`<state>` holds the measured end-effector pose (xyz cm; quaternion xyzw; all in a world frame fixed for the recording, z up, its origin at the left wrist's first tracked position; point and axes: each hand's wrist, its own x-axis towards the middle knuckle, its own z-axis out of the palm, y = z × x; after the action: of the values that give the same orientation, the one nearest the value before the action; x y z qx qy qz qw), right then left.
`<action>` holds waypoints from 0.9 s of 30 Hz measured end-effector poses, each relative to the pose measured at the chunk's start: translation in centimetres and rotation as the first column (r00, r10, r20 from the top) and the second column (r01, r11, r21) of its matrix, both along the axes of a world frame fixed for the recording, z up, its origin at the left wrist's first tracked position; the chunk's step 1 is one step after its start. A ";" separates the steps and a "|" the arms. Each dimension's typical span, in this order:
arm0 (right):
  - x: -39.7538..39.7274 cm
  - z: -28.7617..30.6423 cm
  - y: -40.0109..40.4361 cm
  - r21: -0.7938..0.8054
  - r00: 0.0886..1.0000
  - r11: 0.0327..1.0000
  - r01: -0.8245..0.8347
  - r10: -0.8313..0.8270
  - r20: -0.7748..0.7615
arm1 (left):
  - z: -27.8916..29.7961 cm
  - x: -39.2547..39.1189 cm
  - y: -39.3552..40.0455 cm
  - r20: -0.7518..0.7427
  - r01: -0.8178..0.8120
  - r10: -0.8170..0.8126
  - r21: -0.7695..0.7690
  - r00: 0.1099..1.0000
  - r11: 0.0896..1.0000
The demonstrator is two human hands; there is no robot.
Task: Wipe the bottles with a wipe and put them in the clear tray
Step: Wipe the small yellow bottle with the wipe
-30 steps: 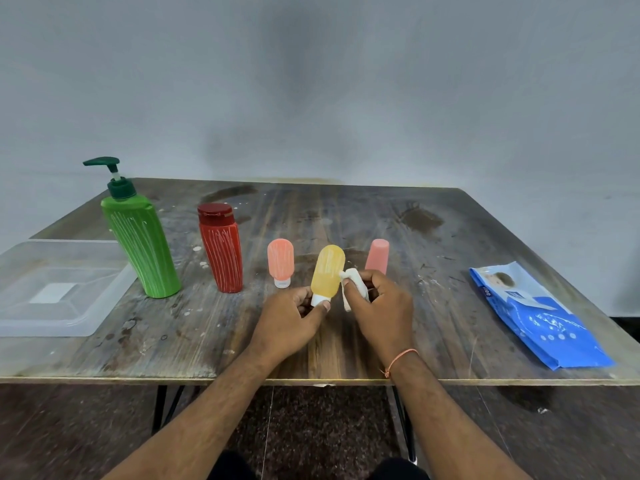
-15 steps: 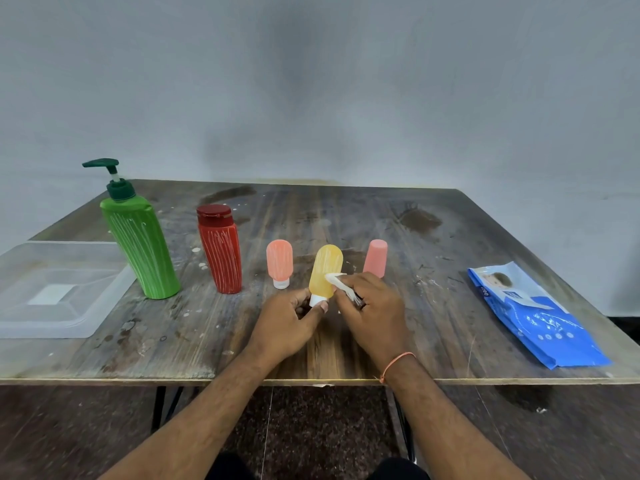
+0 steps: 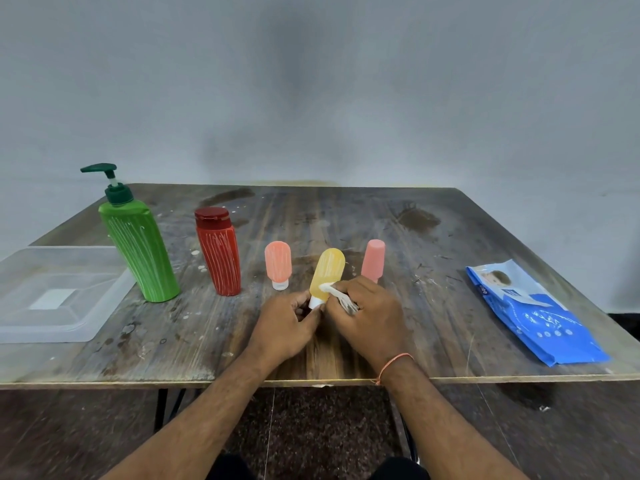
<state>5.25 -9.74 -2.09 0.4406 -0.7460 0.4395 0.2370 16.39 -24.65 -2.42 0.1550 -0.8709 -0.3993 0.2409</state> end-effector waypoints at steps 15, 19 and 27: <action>0.1 0.1 -0.2 -0.029 0.995 0.995 0.099 -0.098 0.033 | -0.1 -0.1 0.2 0.006 -0.015 0.015 -0.022 1.000 1.000; 0.0 0.2 0.0 -0.038 0.997 0.996 0.075 -0.075 0.004 | -0.2 -0.1 0.3 0.006 -0.007 0.007 -0.014 1.000 1.000; 0.2 0.1 -0.2 -0.029 0.995 0.996 0.089 -0.090 -0.035 | 0.3 0.2 0.5 -0.017 -0.008 0.008 -0.042 1.000 0.999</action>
<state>5.48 -9.99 -2.00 0.4112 -0.7547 0.4305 0.2758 16.62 -24.15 -2.13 0.1499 -0.8765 -0.3811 0.2530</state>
